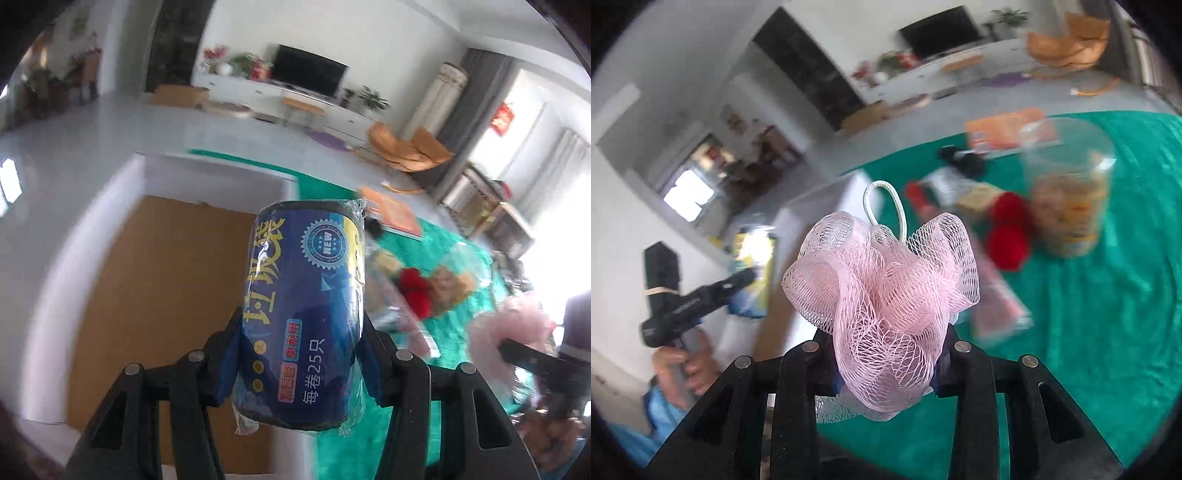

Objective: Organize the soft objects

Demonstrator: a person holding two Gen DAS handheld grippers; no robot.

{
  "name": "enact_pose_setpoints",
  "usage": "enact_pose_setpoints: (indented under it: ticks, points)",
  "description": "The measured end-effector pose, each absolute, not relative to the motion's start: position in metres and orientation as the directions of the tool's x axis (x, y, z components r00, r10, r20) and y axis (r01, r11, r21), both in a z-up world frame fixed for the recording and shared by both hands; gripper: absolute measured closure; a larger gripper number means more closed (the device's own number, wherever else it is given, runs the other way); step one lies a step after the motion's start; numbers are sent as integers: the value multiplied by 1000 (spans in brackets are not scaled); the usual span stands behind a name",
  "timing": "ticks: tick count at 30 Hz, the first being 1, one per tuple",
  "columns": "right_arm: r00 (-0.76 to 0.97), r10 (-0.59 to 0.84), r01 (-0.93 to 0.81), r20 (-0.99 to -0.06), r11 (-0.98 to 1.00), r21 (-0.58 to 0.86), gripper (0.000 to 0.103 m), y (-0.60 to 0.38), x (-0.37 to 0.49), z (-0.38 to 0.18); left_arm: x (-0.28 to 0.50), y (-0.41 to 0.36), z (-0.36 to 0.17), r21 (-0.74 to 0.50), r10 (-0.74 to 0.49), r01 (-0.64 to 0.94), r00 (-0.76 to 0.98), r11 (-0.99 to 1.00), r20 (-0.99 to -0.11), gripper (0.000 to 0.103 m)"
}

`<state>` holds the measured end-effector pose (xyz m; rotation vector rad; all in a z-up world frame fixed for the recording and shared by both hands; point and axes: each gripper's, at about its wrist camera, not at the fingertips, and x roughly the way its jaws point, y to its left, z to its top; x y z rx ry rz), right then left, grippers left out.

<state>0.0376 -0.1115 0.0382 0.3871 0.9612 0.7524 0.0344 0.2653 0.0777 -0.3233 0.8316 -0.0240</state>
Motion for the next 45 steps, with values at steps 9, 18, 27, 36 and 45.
enact_pose_setpoints:
  ticks: [9,18,27,36,45]
  points:
    - [107,817,-493,-567,539,683,15,24,37,13,5,304,69,55,302,-368,659,928,-689,9]
    - [586,272,-221,-764,960,172,15,-140,25,-65,12,171,58,-119,-90,16,752,993,-652,8]
    - [603,-109,52,-790,994,-97,16,-228,25,-147,52,30,-78,-196,-238,136,491,971,-838,8]
    - [598,-96,42,-796,995,-88,15,-225,35,-152,112,43,-128,-13,-2,-16,546,1000,-838,7]
    - [585,-38,68,-810,998,2,13,-234,31,-149,121,57,-133,-13,4,-26,581,1000,-814,0]
